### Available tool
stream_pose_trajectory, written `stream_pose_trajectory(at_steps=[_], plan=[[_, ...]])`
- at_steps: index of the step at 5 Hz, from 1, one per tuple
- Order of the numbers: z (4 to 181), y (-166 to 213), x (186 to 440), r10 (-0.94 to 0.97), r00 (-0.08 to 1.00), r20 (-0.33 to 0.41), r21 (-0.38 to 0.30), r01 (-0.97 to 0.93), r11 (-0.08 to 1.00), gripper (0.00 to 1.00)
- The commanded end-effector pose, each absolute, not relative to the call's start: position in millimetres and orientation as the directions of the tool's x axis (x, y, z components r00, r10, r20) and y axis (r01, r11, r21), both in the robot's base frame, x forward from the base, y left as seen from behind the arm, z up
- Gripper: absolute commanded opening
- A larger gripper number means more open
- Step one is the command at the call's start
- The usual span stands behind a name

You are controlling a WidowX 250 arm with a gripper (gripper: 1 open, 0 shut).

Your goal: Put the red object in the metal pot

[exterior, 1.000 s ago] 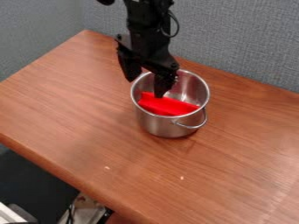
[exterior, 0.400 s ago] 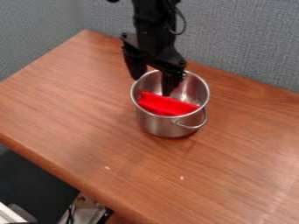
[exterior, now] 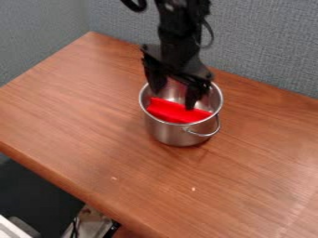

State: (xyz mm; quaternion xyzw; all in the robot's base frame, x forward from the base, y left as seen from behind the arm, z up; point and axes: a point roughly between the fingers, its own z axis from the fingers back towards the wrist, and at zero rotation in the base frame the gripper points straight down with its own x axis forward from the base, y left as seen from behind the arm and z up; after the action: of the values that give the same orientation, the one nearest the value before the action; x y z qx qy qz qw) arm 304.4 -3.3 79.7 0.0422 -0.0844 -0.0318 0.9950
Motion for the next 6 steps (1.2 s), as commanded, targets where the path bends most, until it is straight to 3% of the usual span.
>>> stream_pose_trajectory(at_steps=[1,2,5,6], plan=[[107.3,1,315,-0.108,0.965,0.238,0.082,0.091,0.992,1.0],[102.7,2,318,-0.124,0.966,0.228,0.059,0.113,0.992,1.0],[92.9,5,314,-0.14,0.967,0.212,0.08,0.126,0.989,1.0],[92.0,2,306,-0.102,0.965,0.243,0.069,0.087,0.994,1.0]])
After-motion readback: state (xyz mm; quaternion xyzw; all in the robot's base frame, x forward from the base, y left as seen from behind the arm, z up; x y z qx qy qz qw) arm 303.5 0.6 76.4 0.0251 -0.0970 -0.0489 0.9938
